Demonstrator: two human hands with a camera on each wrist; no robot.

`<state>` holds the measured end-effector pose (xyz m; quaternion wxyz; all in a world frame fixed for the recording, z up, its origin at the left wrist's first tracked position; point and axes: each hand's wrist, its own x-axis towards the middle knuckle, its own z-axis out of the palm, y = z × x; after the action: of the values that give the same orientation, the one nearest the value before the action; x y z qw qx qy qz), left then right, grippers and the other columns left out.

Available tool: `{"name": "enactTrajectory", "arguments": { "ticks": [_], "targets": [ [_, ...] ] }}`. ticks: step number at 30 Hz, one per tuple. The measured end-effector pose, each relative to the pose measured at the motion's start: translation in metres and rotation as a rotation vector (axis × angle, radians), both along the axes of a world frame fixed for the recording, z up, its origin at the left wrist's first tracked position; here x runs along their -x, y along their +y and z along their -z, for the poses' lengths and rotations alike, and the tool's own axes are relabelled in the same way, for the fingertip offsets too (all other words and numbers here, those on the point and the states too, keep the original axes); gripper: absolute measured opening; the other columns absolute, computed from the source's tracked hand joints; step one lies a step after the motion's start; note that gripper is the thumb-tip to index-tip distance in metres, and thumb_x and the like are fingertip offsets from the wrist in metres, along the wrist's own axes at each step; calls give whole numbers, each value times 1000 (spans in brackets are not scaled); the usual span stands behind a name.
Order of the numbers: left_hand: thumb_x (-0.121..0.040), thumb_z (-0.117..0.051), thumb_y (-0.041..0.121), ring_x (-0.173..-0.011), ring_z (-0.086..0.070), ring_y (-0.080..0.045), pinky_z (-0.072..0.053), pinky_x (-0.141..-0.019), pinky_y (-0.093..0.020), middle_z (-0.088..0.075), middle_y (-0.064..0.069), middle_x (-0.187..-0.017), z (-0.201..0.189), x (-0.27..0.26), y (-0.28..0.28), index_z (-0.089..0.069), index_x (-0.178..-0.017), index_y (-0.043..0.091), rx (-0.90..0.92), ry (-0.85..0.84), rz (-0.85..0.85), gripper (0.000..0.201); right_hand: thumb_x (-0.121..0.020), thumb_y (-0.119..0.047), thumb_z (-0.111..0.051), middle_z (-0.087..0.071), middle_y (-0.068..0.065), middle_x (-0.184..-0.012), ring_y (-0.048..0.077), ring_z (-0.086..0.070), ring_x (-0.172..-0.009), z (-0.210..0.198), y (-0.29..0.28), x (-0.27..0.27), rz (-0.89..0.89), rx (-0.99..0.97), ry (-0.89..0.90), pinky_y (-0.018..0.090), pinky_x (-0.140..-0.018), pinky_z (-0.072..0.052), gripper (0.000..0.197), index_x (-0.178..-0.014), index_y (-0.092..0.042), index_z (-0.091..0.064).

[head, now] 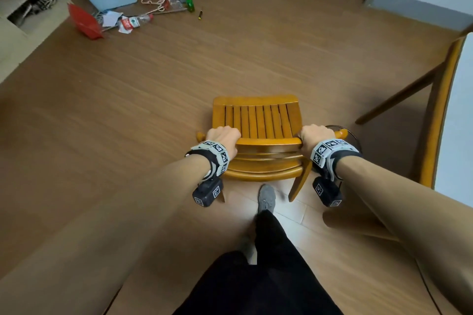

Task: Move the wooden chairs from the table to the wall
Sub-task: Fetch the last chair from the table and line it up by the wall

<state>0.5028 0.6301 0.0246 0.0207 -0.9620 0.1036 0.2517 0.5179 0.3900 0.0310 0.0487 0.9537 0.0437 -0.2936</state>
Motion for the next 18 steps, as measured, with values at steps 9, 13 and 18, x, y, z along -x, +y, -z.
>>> {"name": "enactTrajectory", "arguments": {
  "ticks": [9, 13, 18],
  "targets": [
    [-92, -63, 20, -102, -63, -28, -50, -78, -38, -67, -6, -116, 7, -13, 15, -66, -115, 23, -49, 106, -71, 23, -89, -21, -66, -64, -1, -88, 25, -59, -77, 26, 18, -10, -72, -50, 20, 33, -66, -46, 12, -99, -27, -72],
    [-90, -63, 15, -86, -59, -28, -46, -71, -35, -63, -1, -93, -12, -66, 18, -68, -100, 24, -52, 70, -125, 14, -90, -26, -68, -61, 1, -88, 27, -56, -78, 10, 23, -60, -69, -84, -15, 34, -69, -44, 5, -94, -25, -69],
    [-90, -63, 15, -81, -55, -27, -45, -71, -35, -62, -2, -91, -29, -132, 11, -64, -94, 24, -42, 47, -105, 10, -89, -16, -69, -61, 2, -89, 28, -56, -79, -4, 16, -131, -60, -98, -19, 36, -71, -44, 10, -88, -24, -63]
  ]
}}
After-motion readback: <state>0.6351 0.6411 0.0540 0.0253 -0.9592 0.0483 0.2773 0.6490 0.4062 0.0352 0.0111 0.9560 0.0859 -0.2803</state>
